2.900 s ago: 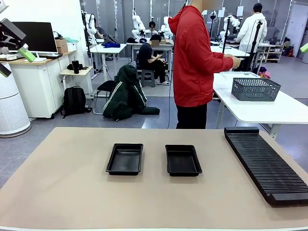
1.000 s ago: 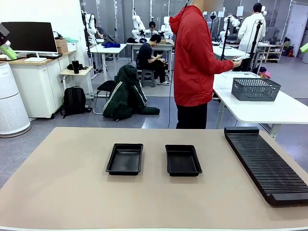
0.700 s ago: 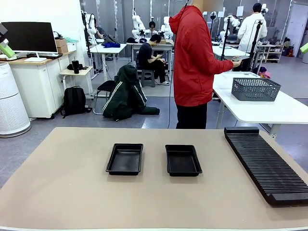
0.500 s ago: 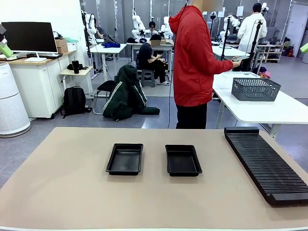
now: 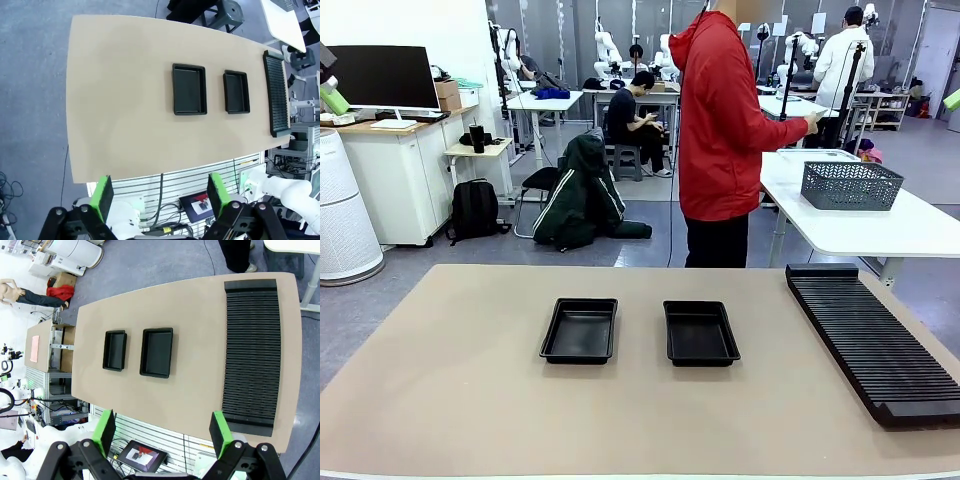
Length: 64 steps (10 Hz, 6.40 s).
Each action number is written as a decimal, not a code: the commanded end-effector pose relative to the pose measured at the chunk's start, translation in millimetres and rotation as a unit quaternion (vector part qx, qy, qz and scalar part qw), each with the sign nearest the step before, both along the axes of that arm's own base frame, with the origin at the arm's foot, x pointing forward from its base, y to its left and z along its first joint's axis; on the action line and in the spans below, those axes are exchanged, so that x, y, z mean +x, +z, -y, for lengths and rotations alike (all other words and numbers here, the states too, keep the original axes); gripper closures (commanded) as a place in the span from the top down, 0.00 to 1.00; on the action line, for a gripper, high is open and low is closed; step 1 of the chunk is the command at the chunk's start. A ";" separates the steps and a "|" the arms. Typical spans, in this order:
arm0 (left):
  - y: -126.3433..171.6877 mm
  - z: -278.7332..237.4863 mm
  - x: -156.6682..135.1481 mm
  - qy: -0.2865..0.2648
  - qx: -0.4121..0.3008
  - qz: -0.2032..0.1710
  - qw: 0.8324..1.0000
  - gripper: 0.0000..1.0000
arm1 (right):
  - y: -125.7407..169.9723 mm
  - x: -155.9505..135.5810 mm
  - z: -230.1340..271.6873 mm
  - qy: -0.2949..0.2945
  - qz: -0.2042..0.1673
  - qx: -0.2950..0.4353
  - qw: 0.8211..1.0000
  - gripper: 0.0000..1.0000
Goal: Inspect and transfer BCBs to ESD trays.
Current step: Pick up the Blank PCB from the PCB Rack and place it in the left ESD tray.
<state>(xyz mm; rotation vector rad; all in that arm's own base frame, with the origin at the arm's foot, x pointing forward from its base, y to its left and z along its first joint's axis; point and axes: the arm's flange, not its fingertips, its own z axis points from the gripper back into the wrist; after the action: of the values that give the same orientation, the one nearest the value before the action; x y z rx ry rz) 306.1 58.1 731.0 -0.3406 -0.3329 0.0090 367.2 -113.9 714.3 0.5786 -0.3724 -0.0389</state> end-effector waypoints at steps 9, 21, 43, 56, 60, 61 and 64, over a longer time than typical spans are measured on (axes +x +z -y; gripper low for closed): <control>4.6 0.6 -1.2 0.006 0.015 0.001 1.000 1.00 | -0.7 -0.4 0.4 0.002 0.000 0.000 1.000 1.00; 4.6 0.6 -1.2 0.006 0.015 0.001 1.000 1.00 | -0.7 -0.4 0.4 0.002 0.000 0.000 1.000 1.00; 1.7 -4.1 24.7 -0.039 -0.014 0.042 0.998 1.00 | -0.7 -0.4 0.4 0.002 0.000 0.000 1.000 1.00; 1.7 -4.1 24.7 -0.039 -0.014 0.042 0.998 1.00 | -57.2 48.4 17.0 0.129 0.065 -0.168 0.975 1.00; 1.7 -4.1 24.7 -0.039 -0.014 0.042 0.998 1.00 | -105.6 65.8 16.1 0.355 0.122 -0.219 0.900 1.00; 1.7 -4.1 24.7 -0.039 -0.014 0.042 0.998 1.00 | -116.3 68.1 13.7 0.409 0.160 -0.254 0.862 1.00; 1.7 -4.1 24.7 -0.039 -0.014 0.042 0.998 1.00 | -135.6 69.0 -1.0 0.511 0.189 -0.319 0.775 1.00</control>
<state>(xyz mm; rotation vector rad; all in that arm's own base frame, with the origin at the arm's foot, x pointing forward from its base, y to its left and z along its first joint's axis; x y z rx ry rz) 331.2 61.2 732.8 -0.3916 -0.4008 -0.0801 441.1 -117.2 588.1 0.0993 -0.3685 1.1867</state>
